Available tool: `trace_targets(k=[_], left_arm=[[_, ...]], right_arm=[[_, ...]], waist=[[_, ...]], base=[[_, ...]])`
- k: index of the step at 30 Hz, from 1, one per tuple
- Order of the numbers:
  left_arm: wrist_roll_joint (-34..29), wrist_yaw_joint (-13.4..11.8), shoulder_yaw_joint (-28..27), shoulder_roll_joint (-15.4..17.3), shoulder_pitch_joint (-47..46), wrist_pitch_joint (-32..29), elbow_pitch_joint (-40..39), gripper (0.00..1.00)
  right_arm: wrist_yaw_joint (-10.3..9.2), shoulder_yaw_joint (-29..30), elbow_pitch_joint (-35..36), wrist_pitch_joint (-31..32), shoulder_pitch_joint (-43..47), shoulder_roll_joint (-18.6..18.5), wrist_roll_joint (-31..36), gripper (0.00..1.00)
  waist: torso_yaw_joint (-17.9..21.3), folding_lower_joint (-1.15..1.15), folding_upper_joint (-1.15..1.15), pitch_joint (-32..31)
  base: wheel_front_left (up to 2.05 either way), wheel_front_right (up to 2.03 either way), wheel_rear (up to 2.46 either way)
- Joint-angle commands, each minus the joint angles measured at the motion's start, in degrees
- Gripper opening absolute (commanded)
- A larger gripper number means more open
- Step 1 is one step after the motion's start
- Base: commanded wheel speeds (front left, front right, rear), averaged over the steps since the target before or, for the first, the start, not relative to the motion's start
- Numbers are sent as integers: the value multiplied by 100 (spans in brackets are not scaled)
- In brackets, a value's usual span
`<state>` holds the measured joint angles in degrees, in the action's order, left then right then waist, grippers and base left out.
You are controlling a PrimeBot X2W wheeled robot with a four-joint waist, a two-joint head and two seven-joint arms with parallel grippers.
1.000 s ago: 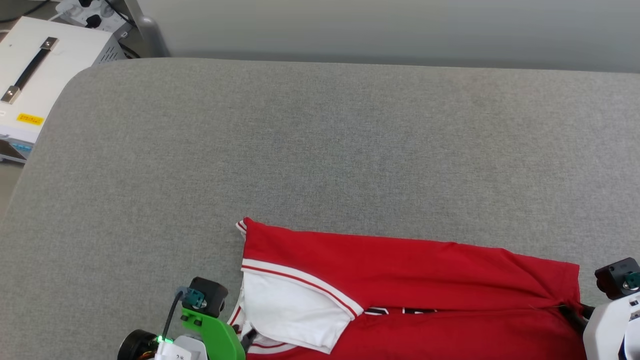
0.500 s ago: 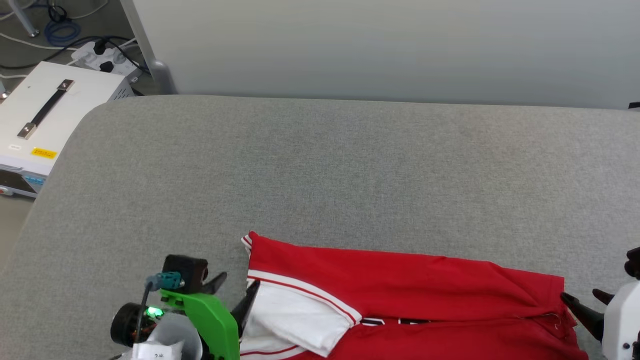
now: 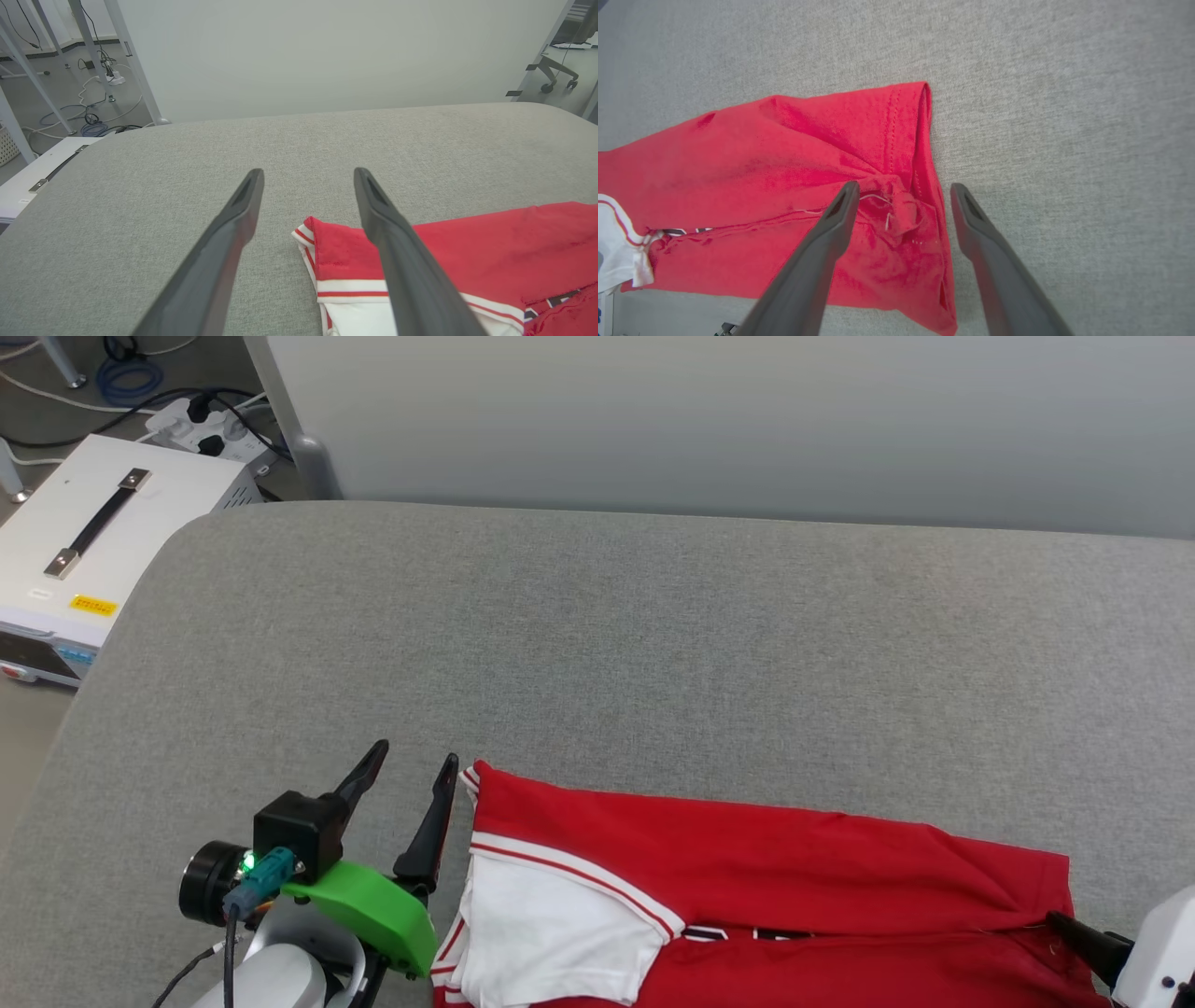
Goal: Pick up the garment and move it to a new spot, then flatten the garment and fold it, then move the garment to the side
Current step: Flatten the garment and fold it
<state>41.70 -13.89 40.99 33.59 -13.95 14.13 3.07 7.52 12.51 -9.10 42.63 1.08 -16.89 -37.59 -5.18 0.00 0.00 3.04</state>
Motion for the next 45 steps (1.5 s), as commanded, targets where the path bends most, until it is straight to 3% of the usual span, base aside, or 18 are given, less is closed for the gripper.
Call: trace_targets(k=[1,11,25,26,28,36,45], left_arm=[[-77,12,-85,-59,-4,49,36,100],[-470,343,-738,-350,242,85,245,100],[-823,756,-1211,-652,377,86,535,100],[-833,770,-1221,-664,382,86,551,100],[-854,801,-1247,-691,399,86,587,100],[-913,869,-1335,-779,471,86,666,100],[-938,947,-1429,-897,535,86,725,100]], right_arm=[[-3,99,-29,35,43,68,89,100],[-3,407,-394,159,-25,483,445,100],[-3,-473,-827,-85,-165,602,-13,100],[-3,-500,-857,-105,-168,586,-22,96],[-3,-545,-931,-176,-176,523,-16,1],[-3,-481,-1104,-549,-199,263,9,0],[-3,-36,-1269,-1315,-255,-289,315,0]], waist=[[-35,0,0,33],[-184,0,0,232],[-129,0,0,322],[-124,0,0,311],[-113,0,0,287],[-80,0,0,188],[-52,0,0,132]], base=[[0,0,0],[0,0,0],[0,0,0],[0,0,0],[0,0,0],[0,0,0],[0,0,0]])
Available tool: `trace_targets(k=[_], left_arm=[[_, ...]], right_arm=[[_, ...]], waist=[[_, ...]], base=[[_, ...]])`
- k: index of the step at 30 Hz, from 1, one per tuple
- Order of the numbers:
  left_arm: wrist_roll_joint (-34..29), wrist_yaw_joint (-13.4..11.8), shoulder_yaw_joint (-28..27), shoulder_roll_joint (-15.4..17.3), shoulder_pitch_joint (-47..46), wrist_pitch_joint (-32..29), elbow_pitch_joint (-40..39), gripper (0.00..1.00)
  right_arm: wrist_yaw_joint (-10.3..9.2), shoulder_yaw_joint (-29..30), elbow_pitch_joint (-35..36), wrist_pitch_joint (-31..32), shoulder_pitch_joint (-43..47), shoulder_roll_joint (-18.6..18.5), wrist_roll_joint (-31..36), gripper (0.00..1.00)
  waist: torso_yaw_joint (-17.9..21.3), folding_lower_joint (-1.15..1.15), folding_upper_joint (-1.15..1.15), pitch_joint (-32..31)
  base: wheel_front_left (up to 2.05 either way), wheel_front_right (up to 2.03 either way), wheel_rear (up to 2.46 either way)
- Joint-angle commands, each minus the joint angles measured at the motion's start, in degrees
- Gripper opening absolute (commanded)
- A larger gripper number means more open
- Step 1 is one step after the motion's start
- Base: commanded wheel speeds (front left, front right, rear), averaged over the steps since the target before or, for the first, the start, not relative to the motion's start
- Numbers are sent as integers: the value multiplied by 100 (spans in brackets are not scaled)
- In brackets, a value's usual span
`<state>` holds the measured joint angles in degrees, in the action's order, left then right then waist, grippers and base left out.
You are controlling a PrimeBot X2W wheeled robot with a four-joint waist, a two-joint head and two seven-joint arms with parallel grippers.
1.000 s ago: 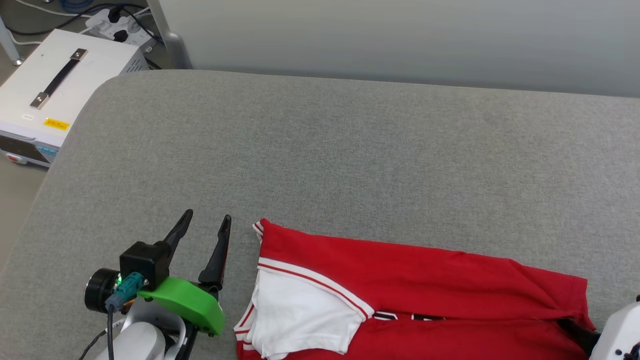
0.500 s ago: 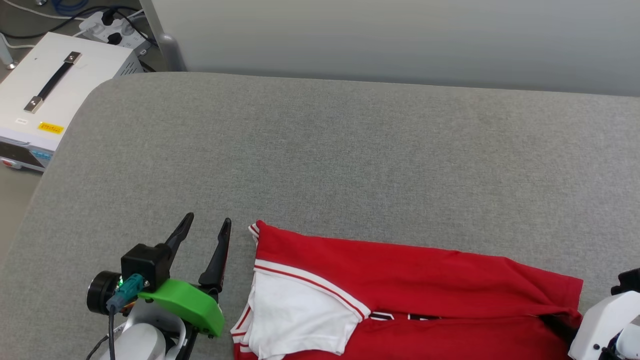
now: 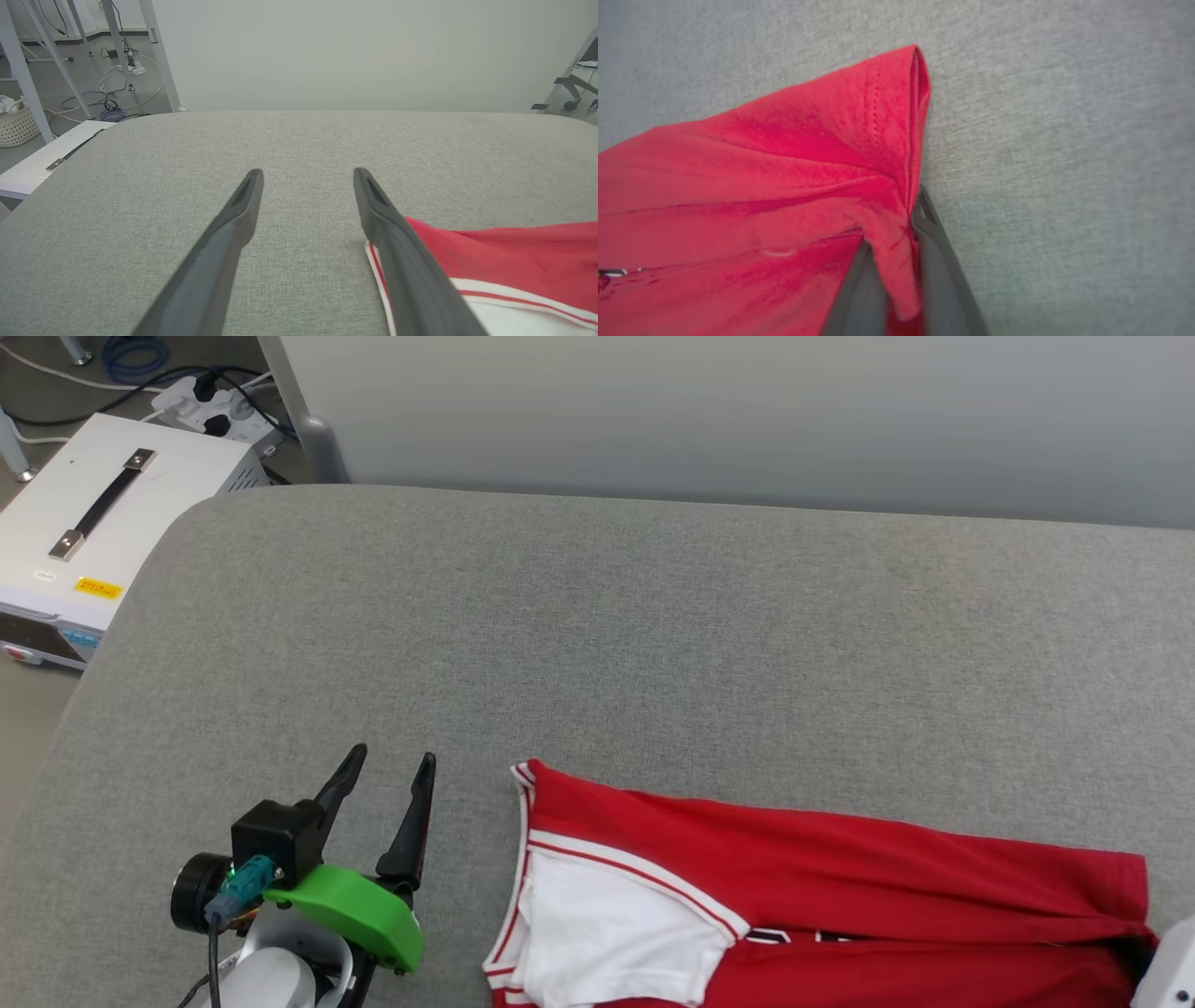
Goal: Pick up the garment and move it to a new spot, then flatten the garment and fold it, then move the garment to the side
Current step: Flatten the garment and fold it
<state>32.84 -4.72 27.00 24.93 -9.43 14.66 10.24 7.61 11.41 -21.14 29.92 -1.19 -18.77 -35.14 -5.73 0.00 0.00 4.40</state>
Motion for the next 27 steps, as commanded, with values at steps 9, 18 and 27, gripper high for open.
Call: trace_targets(k=[9,18,27], left_arm=[[-120,60,-138,-82,133,34,23,100],[-215,126,-271,-262,176,34,59,100],[-314,246,-431,-467,274,34,175,100]], right_arm=[[-12,429,-121,-160,-131,-337,211,0],[-12,244,1017,303,111,-58,18,0],[-12,-85,2371,1332,547,532,105,0]], waist=[[86,0,0,-5],[117,0,0,-81],[-48,0,0,-288]], base=[[0,0,0],[0,0,0],[0,0,0]])
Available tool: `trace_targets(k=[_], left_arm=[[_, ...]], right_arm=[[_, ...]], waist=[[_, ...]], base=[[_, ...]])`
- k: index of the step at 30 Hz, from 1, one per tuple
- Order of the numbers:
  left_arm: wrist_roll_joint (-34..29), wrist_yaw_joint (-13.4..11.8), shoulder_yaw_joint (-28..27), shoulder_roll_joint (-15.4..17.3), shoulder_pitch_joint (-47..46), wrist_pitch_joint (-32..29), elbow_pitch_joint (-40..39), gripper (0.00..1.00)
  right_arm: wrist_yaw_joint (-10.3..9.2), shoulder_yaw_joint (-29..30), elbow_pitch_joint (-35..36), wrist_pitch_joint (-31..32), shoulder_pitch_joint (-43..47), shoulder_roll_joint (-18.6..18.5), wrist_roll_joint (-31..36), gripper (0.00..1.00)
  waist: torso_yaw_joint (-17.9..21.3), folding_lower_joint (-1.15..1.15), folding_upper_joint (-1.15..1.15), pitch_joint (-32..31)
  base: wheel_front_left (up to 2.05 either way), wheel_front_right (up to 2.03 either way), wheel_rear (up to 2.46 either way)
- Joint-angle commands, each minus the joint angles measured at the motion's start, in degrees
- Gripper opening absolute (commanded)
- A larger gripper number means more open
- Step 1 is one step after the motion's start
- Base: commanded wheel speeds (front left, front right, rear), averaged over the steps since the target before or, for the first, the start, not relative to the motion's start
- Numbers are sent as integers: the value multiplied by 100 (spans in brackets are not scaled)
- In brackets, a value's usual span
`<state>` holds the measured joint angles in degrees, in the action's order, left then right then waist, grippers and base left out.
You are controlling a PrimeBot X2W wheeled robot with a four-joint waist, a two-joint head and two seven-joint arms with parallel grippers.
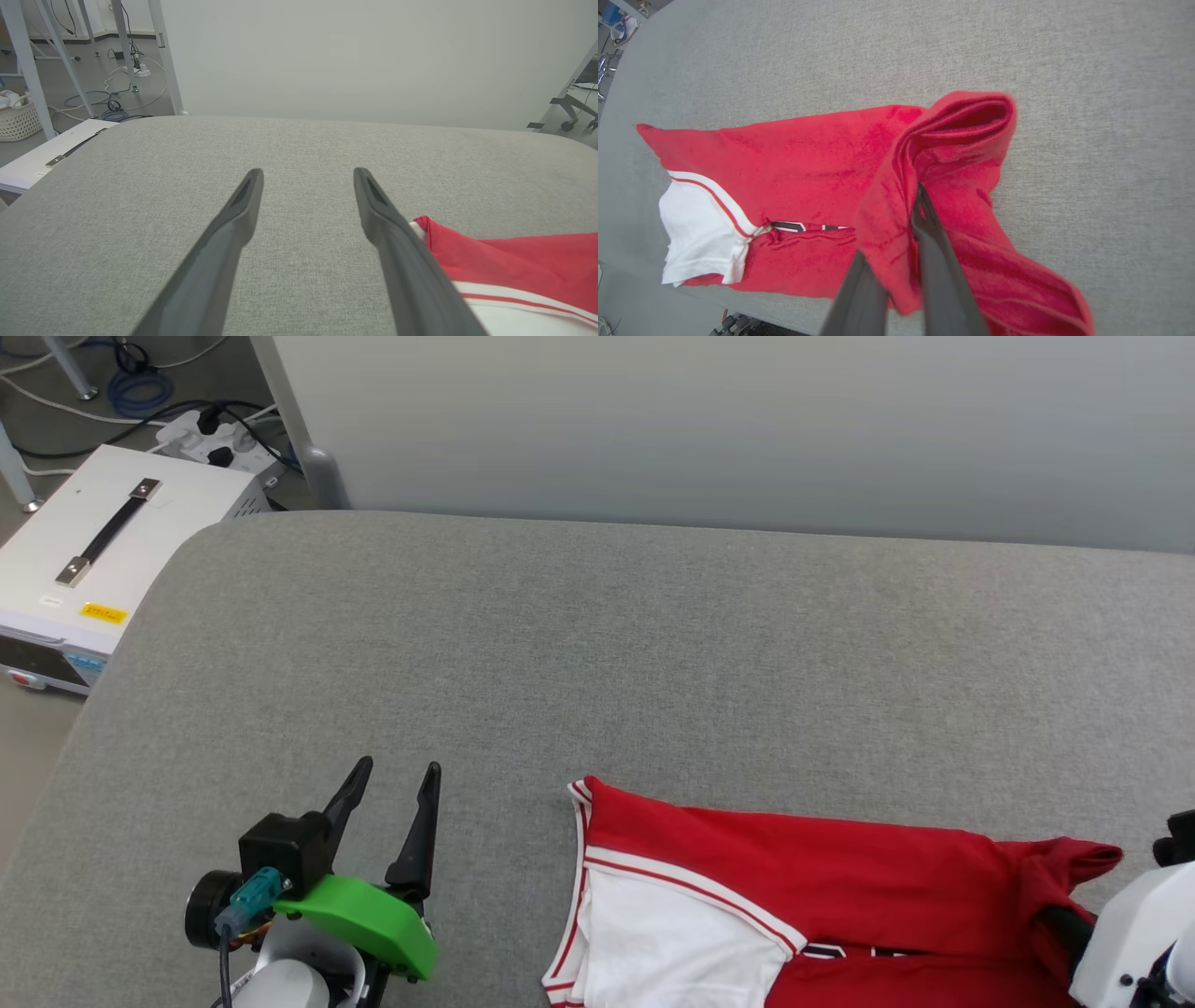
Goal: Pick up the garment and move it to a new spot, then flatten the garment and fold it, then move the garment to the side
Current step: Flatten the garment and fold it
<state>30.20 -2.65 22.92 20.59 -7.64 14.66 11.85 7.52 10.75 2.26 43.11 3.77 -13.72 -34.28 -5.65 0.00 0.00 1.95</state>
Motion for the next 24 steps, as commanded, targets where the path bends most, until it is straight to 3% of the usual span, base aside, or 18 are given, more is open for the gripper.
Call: trace_targets(k=[1,10,15,24], left_arm=[[-63,56,-38,-57,112,34,27,100],[-166,179,-178,-132,202,34,127,100],[-204,218,-241,-110,246,34,169,100],[-221,267,-237,-96,224,34,230,100]], right_arm=[[-3,-67,182,128,92,124,38,0],[-3,-460,771,604,162,992,-123,0],[-3,-895,489,271,-46,1079,-523,0],[-3,-2278,-299,-695,-501,1083,-1251,0]], waist=[[-92,0,0,-61],[-390,0,0,-162],[-497,0,0,-204],[-711,0,0,-282]], base=[[0,0,0],[0,0,0],[0,0,0],[0,0,0]])
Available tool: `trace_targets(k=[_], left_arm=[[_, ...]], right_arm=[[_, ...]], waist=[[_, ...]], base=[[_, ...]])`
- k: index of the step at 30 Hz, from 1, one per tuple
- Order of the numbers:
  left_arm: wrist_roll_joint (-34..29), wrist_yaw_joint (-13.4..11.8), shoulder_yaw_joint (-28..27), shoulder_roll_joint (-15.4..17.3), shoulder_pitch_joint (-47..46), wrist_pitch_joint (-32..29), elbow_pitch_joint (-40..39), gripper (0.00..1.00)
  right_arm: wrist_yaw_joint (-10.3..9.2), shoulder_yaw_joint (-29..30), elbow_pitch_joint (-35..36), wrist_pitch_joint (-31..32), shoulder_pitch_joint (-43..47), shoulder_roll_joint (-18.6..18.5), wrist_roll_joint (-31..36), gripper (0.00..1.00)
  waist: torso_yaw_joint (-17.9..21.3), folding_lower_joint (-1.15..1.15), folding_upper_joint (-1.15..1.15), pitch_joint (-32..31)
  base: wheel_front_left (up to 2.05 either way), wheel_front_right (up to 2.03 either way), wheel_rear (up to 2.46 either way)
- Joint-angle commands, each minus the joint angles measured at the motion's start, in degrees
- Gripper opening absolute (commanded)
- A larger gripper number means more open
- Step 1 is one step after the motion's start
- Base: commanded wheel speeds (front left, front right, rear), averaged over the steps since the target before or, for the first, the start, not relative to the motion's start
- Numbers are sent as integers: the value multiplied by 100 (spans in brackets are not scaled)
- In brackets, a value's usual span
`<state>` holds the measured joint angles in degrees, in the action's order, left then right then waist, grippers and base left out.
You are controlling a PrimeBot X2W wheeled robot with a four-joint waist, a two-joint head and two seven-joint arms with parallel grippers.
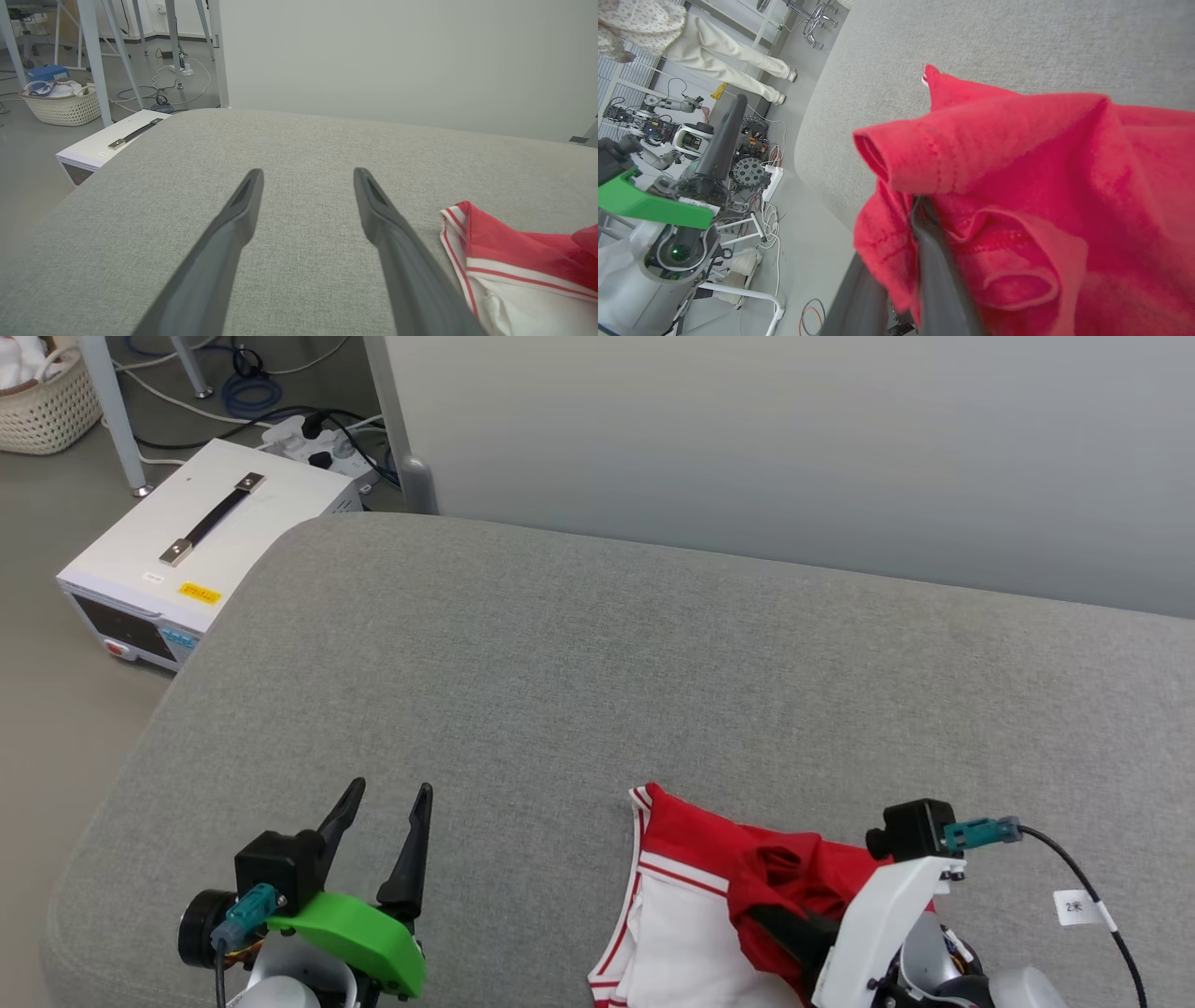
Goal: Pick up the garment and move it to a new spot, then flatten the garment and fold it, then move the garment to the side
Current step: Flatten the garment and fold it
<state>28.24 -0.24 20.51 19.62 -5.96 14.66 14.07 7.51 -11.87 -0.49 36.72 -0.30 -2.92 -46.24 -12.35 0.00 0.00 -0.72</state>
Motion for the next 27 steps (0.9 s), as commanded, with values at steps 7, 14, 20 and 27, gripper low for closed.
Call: trace_targets(k=[7,14,20,27], left_arm=[[-16,29,38,-5,30,32,21,100],[1,14,44,1,6,32,35,100],[24,1,47,-6,3,32,57,100],[46,-42,11,51,50,32,47,100]], right_arm=[[-2,-525,-862,-854,-538,3,-213,0],[-2,-823,-1807,-1523,-1016,3,-253,0],[-2,-1287,-2220,-1825,-1215,4,-521,100],[-2,-1700,-2111,-1798,-1378,4,-745,100]], waist=[[-207,0,0,34],[-327,0,0,107],[-359,0,0,102],[-247,0,0,-22]], base=[[0,0,0],[0,0,0],[0,0,0],[0,0,0]])
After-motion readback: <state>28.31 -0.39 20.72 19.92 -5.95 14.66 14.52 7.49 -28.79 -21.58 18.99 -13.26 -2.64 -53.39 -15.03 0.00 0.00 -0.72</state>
